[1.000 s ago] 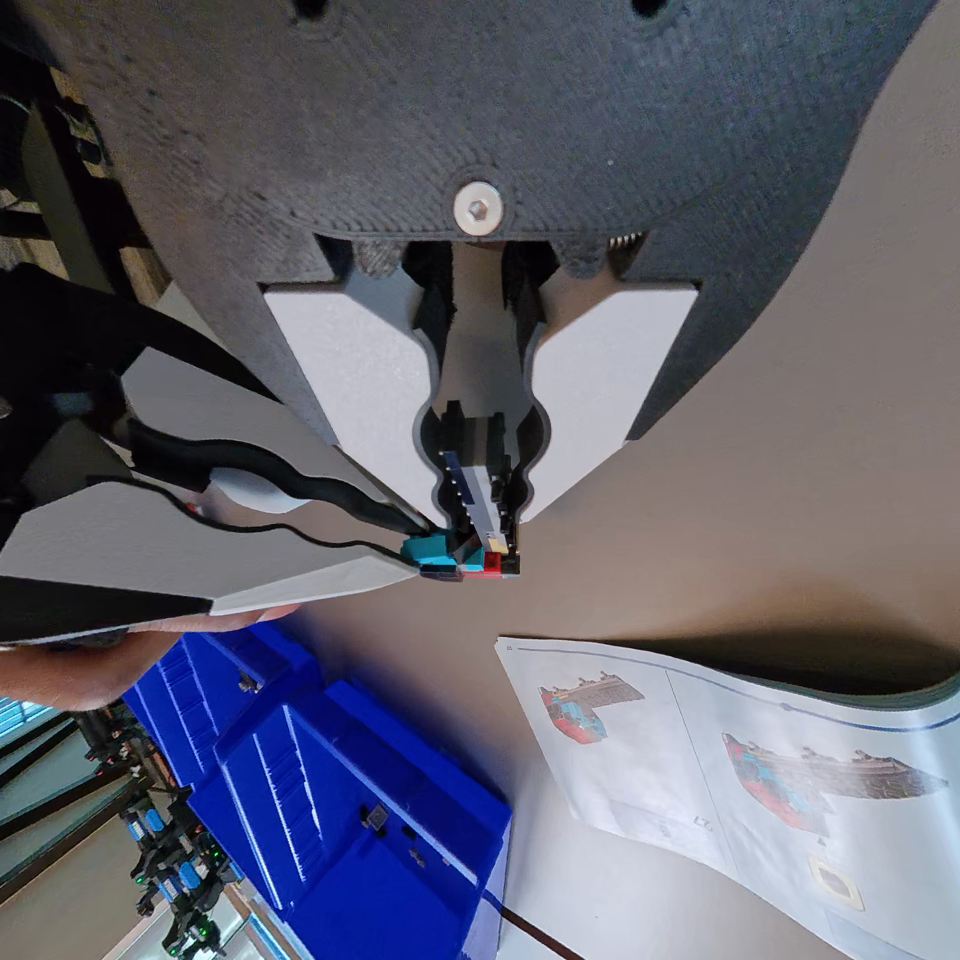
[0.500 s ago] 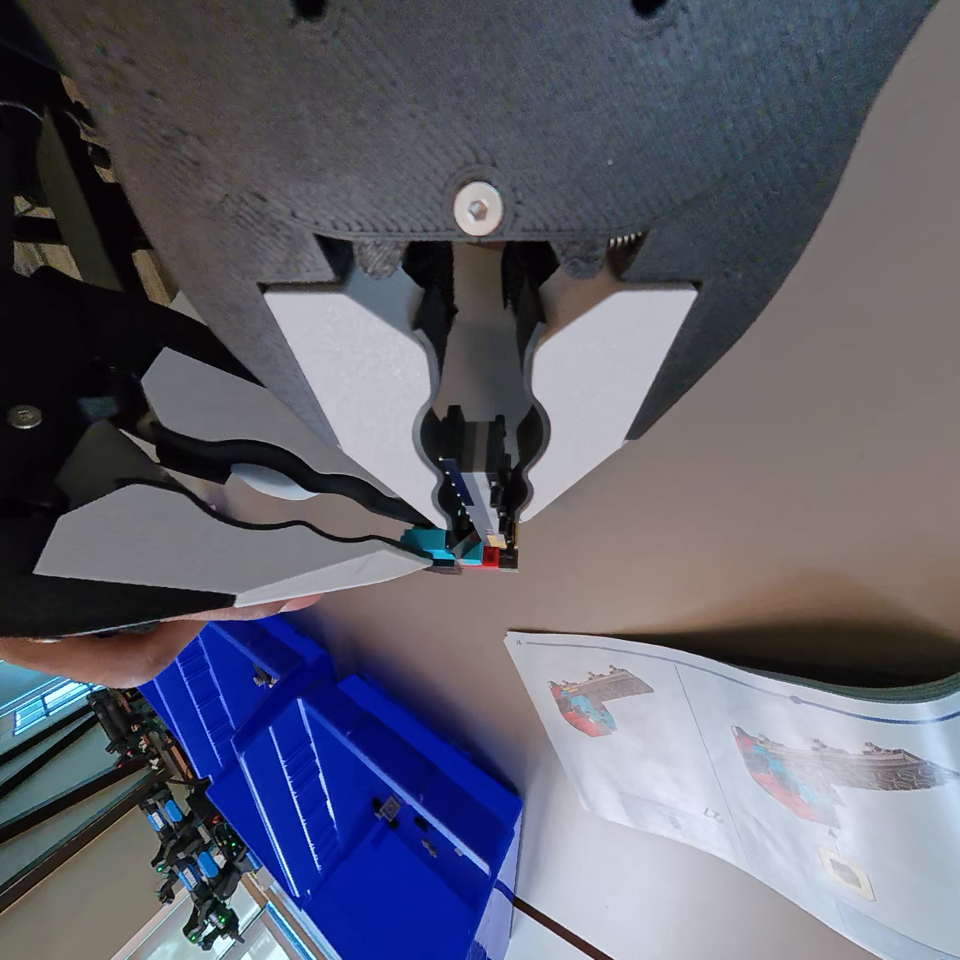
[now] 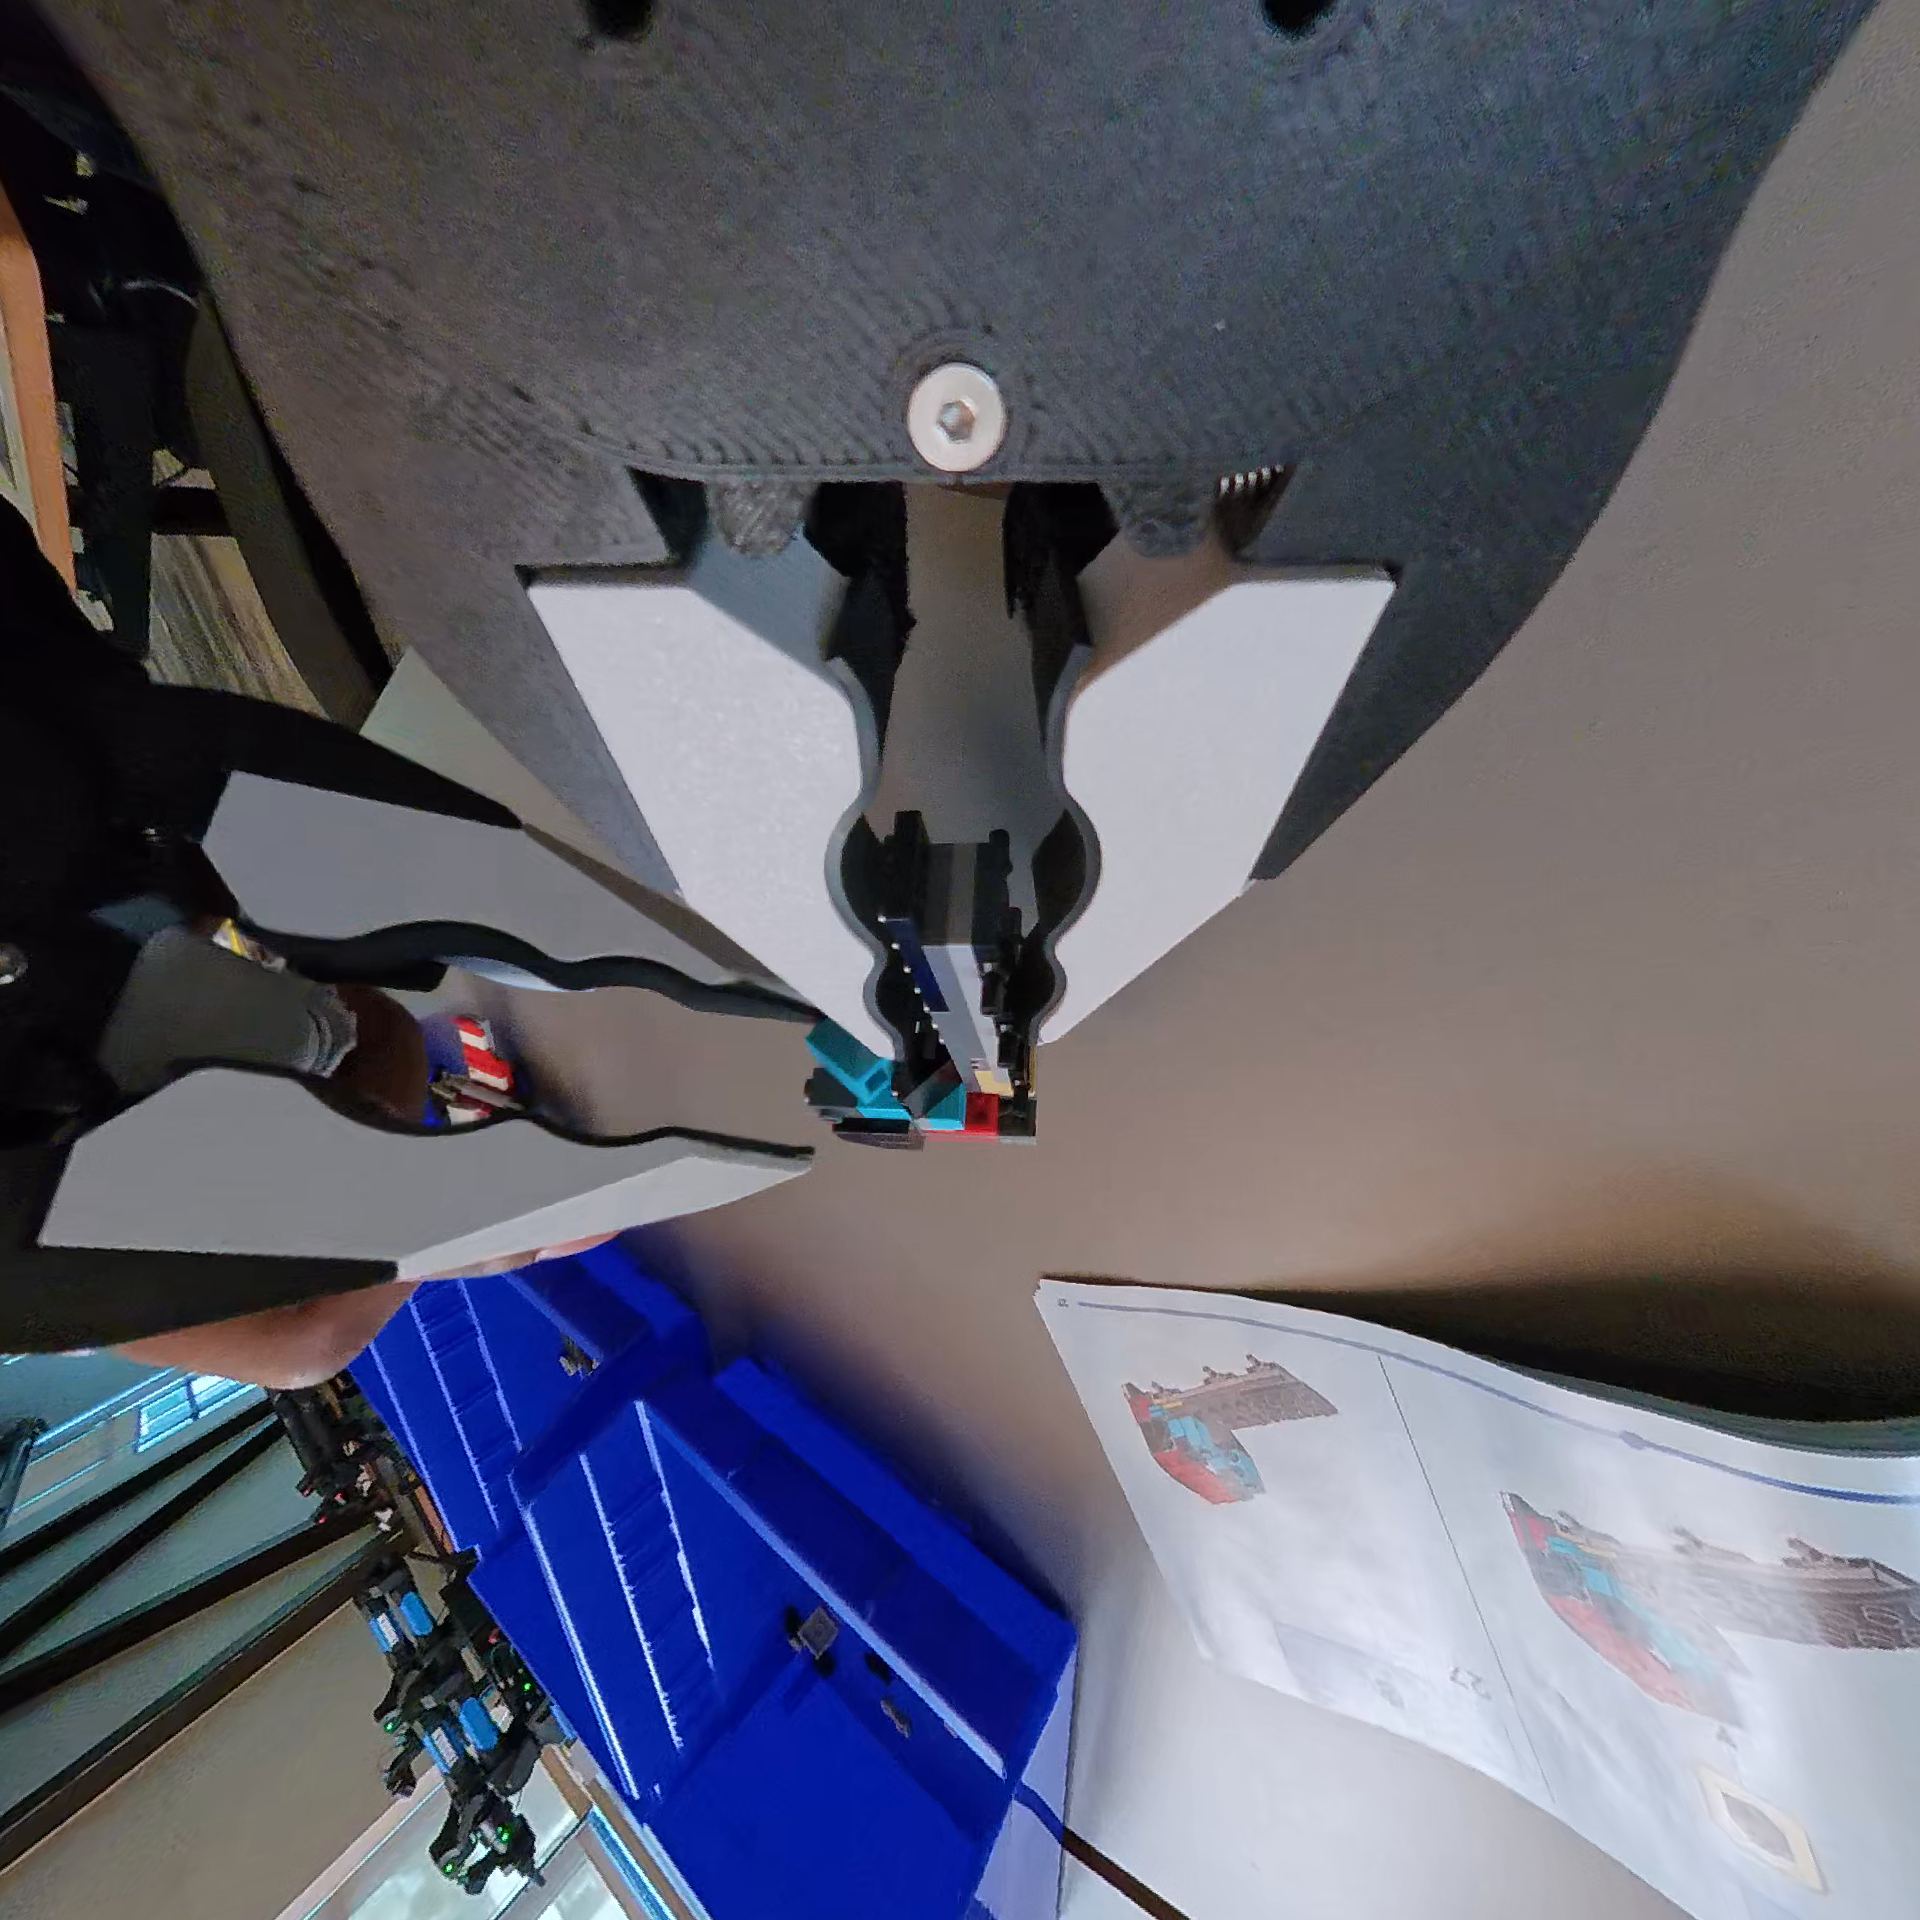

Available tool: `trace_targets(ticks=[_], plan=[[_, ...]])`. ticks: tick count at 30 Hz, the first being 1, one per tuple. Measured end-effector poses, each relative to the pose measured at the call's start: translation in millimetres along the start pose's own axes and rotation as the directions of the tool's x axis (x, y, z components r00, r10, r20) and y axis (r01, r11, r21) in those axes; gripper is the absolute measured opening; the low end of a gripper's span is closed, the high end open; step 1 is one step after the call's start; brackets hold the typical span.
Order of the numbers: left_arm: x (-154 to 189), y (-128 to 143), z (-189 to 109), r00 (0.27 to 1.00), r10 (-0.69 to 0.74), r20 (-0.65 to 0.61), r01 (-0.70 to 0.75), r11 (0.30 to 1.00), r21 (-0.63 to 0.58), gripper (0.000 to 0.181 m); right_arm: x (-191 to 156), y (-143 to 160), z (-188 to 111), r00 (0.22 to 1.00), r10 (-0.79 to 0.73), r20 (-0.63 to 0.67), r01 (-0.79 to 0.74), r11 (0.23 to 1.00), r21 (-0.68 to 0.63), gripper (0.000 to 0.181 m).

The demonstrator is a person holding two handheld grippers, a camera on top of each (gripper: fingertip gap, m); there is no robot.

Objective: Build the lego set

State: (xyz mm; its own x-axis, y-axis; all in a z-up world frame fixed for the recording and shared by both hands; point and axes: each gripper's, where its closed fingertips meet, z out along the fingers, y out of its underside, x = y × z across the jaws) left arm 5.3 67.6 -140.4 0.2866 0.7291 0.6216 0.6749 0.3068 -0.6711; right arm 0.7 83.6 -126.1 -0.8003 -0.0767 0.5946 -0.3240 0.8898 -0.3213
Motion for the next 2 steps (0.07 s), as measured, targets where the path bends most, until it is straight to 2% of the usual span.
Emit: trace_targets(ticks=[2], plan=[[0.8, 0.9, 0.3, 1.0, -0.003, -0.007, 0.003, 1.0, -0.005, 0.02, 0.0, 3.9, 1.7, 1.0, -0.007, 0.002, 0.007, 1.0, 0.002, 0.027]])
